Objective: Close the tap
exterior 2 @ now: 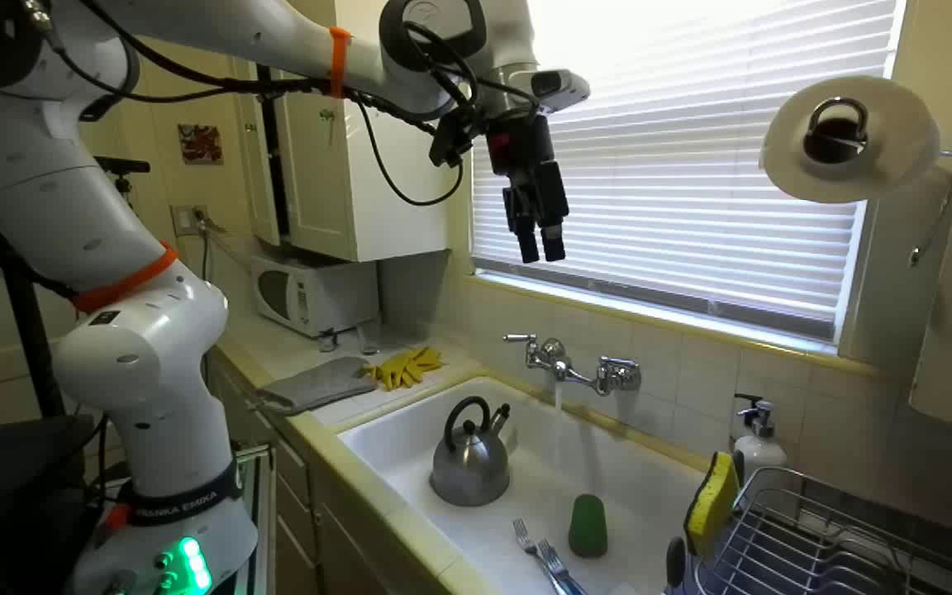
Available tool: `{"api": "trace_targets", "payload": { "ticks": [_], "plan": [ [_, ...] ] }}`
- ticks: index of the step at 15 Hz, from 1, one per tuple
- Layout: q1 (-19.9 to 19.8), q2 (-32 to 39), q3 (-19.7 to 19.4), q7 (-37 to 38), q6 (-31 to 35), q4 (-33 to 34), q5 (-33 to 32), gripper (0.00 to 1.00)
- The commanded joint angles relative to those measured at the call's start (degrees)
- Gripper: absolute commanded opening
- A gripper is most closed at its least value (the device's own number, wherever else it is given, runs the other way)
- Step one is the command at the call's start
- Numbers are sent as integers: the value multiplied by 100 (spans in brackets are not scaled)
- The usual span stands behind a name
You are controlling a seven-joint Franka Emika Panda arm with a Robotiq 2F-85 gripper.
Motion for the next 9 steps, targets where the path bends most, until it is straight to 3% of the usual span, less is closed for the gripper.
{"api": "trace_targets", "payload": {
  "ticks": [1,7,9],
  "plan": [
    [73,2,-60,20,-20,15,-28,100],
    [72,2,-60,21,-20,15,-28,100],
    [236,197,-191,-188,426,-55,315,100]
  ]
}}
